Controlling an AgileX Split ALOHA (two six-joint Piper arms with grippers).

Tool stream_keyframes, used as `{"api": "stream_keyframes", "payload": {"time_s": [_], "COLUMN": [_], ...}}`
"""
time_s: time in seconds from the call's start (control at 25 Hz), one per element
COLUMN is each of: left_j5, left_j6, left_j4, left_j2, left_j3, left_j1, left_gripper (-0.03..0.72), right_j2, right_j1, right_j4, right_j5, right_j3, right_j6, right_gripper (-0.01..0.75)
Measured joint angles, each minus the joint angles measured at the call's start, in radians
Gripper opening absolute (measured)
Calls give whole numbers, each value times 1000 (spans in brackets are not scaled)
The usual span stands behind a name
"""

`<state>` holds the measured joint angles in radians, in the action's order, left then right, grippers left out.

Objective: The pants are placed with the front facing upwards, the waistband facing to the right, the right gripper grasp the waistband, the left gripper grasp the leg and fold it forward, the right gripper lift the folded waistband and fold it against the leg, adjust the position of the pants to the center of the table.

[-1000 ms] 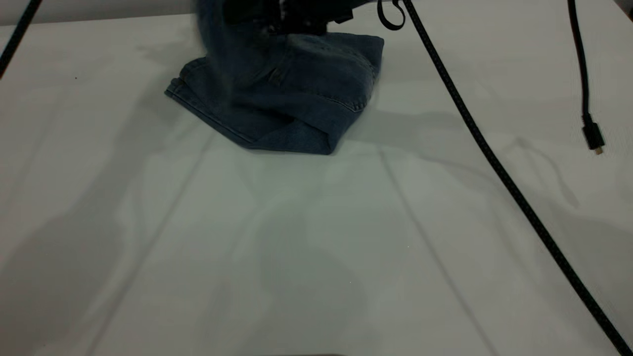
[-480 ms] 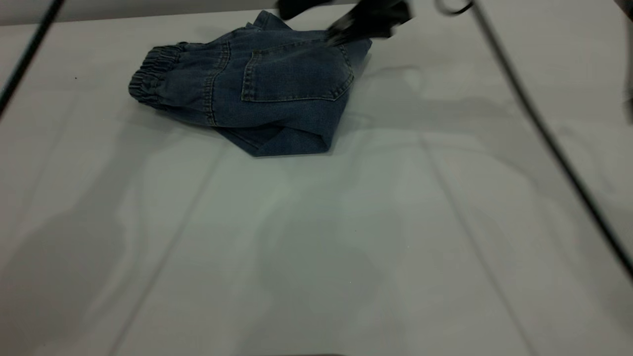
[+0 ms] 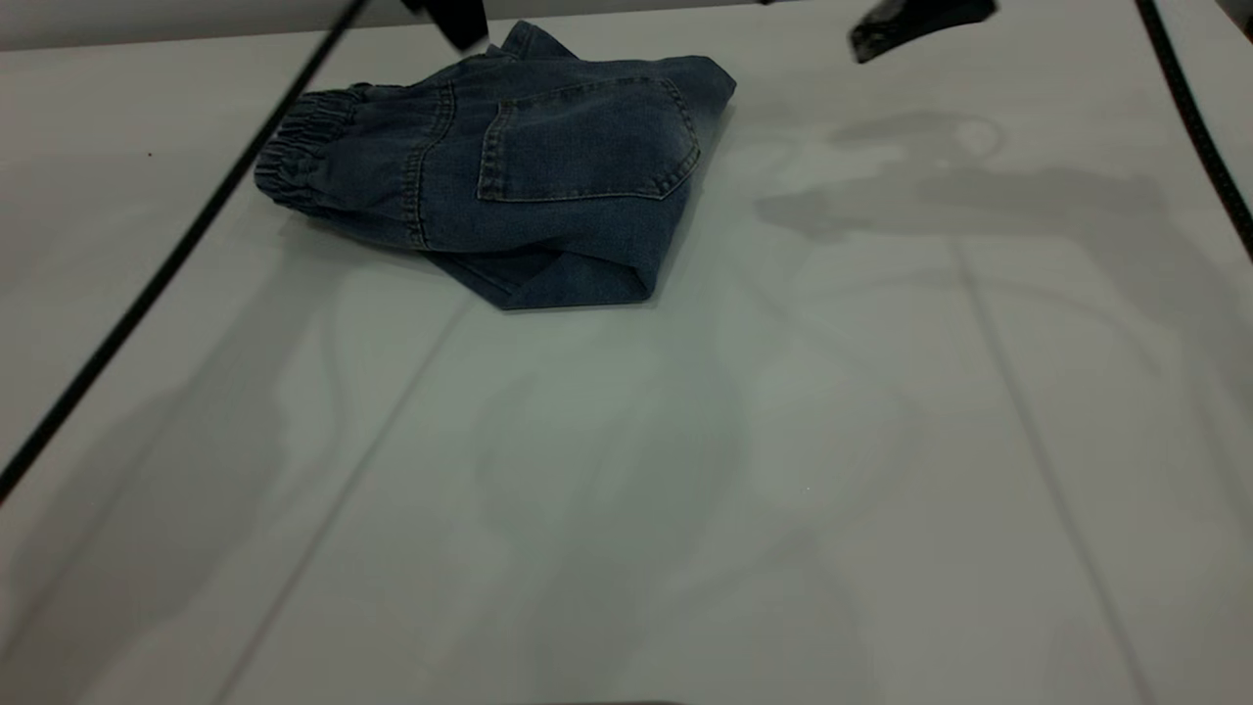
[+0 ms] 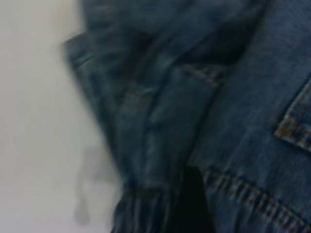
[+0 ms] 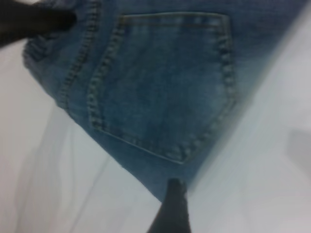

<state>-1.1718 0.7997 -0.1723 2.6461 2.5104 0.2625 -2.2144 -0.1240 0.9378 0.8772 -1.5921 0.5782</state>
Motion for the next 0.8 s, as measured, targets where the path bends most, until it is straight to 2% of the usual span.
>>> {"api": "stream_keyframes", "payload": {"time_s": [0.24,0.44,0.56,0.8], "left_j5": [0,0,1,4], "left_j6": [211,233,171,-134], "left_j4": [55,131,135,172], "left_j2": [12,18,33,44], "left_j3": [-72,-179,-205,-204], "left_j1": [69,105,106,133], "left_gripper": [557,557,557,557], "right_j2": [1,1,1,1], "right_j1": [3,3,3,3], "right_j4": [-10,-10,-10,-10], "right_j5": [2,2,4,7], "right_j3": [0,0,0,0], "right_j6": [3,11,12,12], "right_gripper": [593,593,592,592]}}
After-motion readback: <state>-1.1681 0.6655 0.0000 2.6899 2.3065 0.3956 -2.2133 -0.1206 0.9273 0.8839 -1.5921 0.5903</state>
